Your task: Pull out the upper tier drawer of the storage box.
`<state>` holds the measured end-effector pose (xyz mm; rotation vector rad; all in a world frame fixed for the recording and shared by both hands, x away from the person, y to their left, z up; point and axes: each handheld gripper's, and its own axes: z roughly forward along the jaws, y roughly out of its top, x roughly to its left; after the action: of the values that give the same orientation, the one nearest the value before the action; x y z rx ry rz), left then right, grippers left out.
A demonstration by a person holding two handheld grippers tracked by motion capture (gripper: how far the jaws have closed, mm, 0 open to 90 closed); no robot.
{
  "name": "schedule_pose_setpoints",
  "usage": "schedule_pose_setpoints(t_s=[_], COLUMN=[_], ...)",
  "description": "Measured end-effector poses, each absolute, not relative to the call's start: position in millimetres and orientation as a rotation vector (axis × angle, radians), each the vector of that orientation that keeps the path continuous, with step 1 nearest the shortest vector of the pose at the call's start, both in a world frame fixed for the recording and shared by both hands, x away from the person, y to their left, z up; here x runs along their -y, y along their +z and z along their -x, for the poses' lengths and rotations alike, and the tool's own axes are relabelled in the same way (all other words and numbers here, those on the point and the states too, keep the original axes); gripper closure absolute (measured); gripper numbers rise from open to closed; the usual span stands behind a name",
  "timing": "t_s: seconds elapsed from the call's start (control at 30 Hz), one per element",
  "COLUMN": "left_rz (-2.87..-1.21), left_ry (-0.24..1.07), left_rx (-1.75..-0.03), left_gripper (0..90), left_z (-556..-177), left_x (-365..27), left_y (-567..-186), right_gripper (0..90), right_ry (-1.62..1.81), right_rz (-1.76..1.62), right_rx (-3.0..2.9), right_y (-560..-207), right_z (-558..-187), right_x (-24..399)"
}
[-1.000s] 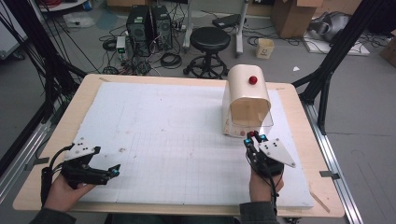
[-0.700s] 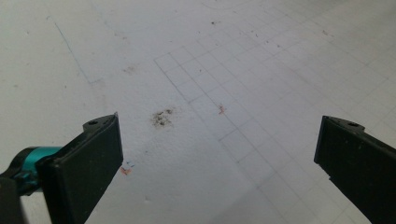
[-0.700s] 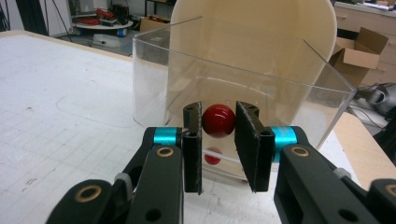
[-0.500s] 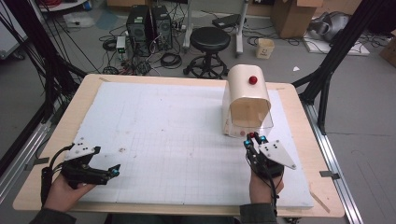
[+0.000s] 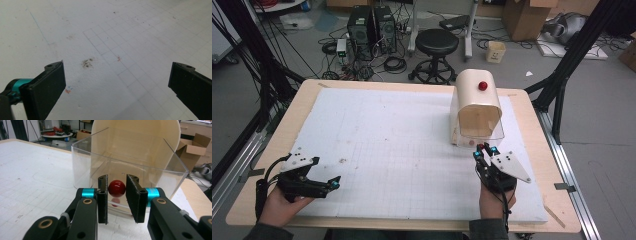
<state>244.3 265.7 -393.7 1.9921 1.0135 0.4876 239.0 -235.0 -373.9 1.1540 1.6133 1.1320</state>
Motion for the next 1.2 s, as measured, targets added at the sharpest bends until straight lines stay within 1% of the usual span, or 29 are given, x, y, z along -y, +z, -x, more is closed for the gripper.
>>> schedule_pose_setpoints(t_s=[0.4,0.47,0.57,0.63,0.83,0.87,0.9,0.93,0.97,1.07,1.2], left_rz=[-1.993,-1.995,-1.990,-1.990,-1.993,-1.997,-1.997,-1.992,-1.992,-1.987,-1.988], left_ry=[0.482,0.481,0.480,0.477,0.478,0.476,0.476,0.472,0.472,0.469,0.465], left_rx=[-1.011,-1.010,-1.013,-1.012,-1.010,-1.007,-1.007,-1.010,-1.010,-1.012,-1.010], left_gripper=[1.7,1.7,1.7,1.7,1.7,1.7,1.7,1.7,1.7,1.7,1.7], left_z=[-245.6,-246.1,-246.7,-246.7,-247.6,-247.7,-247.7,-247.5,-247.5,-247.7,-247.9], left_x=[-264.3,-264.2,-263.3,-262.8,-261.7,-261.5,-261.5,-260.9,-260.9,-261.3,-261.7], left_y=[-393.7,-393.8,-394.2,-394.2,-394.2,-394.1,-394.1,-394.3,-394.3,-394.7,-394.9], right_gripper=[69.8,66.5,65.1,62.6,60.3,57.5,57.5,54.2,54.2,45.9,31.5], right_ry=[1.142,1.150,1.154,1.159,1.169,1.179,1.179,1.190,1.190,1.207,1.217], right_rz=[-1.151,-1.149,-1.151,-1.147,-1.142,-1.146,-1.146,-1.150,-1.150,-1.147,-1.152], right_rx=[-1.614,-1.617,-1.624,-1.634,-1.658,-1.664,-1.664,-1.672,-1.672,-1.693,-1.735], right_y=[-373.9,-373.2,-373.2,-373.4,-374.0,-374.0,-374.0,-373.9,-373.9,-374.1,-375.1], right_z=[-233.3,-231.2,-229.9,-227.9,-225.0,-223.3,-223.3,-222.6,-222.6,-223.4,-226.6], right_x=[240.7,244.0,246.5,249.8,253.7,256.2,256.2,258.5,258.5,262.6,267.6])
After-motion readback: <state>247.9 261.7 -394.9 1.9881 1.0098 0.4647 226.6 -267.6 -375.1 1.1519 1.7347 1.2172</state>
